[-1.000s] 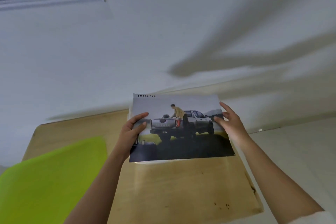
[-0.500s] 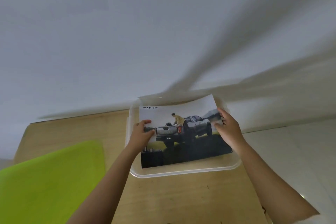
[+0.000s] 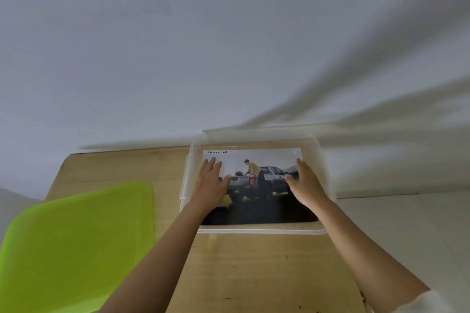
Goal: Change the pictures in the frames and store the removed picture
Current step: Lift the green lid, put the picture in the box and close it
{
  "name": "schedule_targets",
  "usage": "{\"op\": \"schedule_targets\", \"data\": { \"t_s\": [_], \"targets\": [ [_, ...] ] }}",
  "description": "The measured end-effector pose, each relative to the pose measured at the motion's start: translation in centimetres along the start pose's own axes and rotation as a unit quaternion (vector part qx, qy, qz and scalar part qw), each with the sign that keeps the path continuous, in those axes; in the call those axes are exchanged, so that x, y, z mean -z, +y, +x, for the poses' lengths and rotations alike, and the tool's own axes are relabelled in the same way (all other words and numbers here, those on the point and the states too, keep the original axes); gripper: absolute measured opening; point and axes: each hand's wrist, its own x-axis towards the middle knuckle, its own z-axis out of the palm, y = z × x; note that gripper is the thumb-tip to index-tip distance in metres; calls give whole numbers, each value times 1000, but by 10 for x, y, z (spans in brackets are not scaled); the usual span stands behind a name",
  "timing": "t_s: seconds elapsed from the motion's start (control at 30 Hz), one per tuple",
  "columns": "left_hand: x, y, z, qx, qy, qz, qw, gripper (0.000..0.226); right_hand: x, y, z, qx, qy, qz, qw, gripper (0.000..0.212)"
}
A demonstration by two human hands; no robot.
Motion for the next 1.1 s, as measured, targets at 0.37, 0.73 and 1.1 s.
{"op": "schedule_targets", "data": {
  "t_s": [0.37,0.73,1.1],
  "targets": [
    [112,-96,-53,4,174,82,981,54,-76,-181,-38,260,-16,-171,950,62],
    [153,-340,-182,215,93,146,961,81,-267,-225,-99,217,-67,-291,929,71],
    [154,-388,-197,243,115,6,963,76,-313,-212,-127,113,6,-198,974,74]
  ]
}}
